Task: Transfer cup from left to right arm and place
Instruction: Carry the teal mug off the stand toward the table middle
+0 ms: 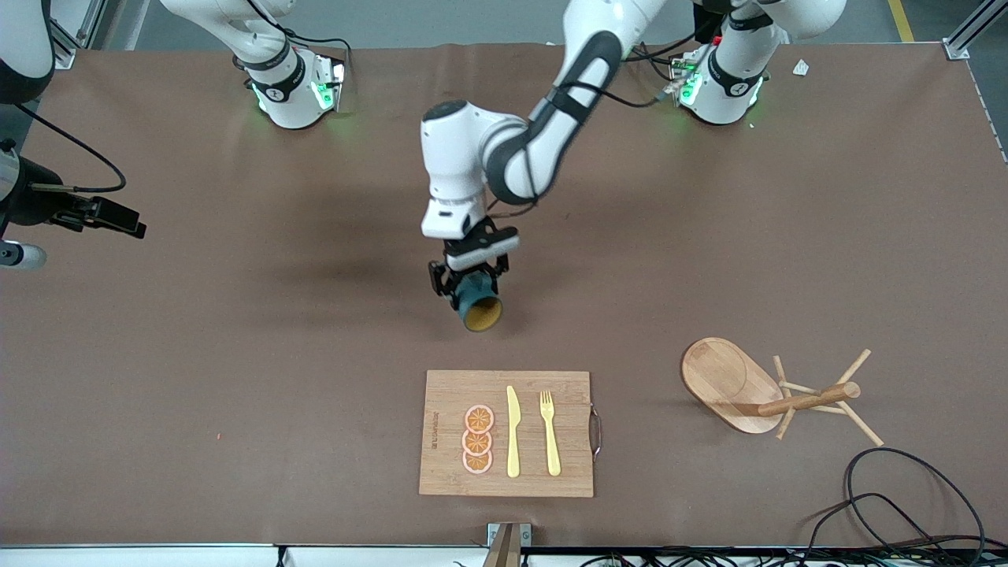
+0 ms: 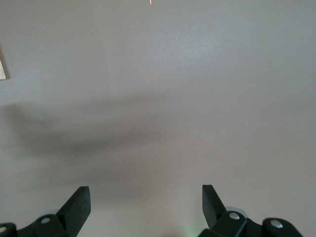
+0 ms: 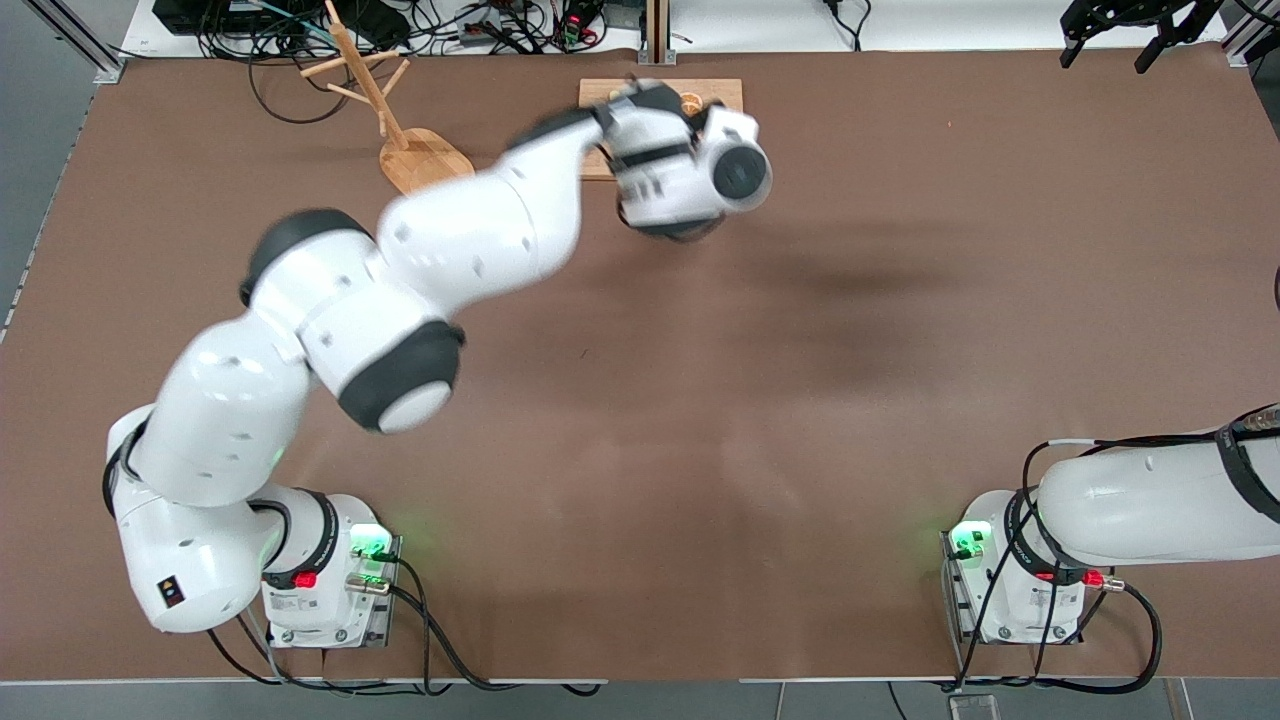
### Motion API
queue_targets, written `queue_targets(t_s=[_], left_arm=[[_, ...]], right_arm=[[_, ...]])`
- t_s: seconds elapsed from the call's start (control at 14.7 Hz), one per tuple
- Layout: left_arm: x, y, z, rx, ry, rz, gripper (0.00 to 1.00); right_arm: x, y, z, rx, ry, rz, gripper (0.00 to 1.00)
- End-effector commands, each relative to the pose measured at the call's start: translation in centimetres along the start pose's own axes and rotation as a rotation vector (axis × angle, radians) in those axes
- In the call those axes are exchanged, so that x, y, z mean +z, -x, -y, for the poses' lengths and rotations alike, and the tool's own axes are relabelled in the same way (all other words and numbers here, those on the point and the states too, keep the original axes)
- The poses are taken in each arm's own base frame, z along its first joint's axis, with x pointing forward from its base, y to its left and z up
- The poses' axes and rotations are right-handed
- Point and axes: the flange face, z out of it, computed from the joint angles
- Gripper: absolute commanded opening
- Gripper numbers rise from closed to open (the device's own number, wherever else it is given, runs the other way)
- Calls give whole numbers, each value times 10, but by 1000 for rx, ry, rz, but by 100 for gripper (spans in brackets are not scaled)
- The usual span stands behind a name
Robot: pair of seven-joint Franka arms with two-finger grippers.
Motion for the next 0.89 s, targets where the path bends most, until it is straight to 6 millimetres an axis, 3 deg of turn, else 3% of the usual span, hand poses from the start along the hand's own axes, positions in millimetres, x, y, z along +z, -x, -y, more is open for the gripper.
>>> queue_targets(t_s=[0.0, 0.14, 0.41, 0.55, 0.82], left_arm=[[16, 62, 5, 184, -2, -189, 70], [32, 101, 14, 259, 48, -317, 69], [32, 161, 24, 340, 183, -498, 70], [37, 182, 32, 332, 259, -578, 70], [87, 206, 64, 321, 396, -776, 70]], right_arm=[[19, -2, 11, 27, -6, -5, 100], [30, -3, 15, 33, -6, -10, 100], [47, -3, 31, 57, -4, -15, 100], [50, -2, 36, 77, -3, -12, 100], [66, 2, 61, 119, 3, -8, 100]])
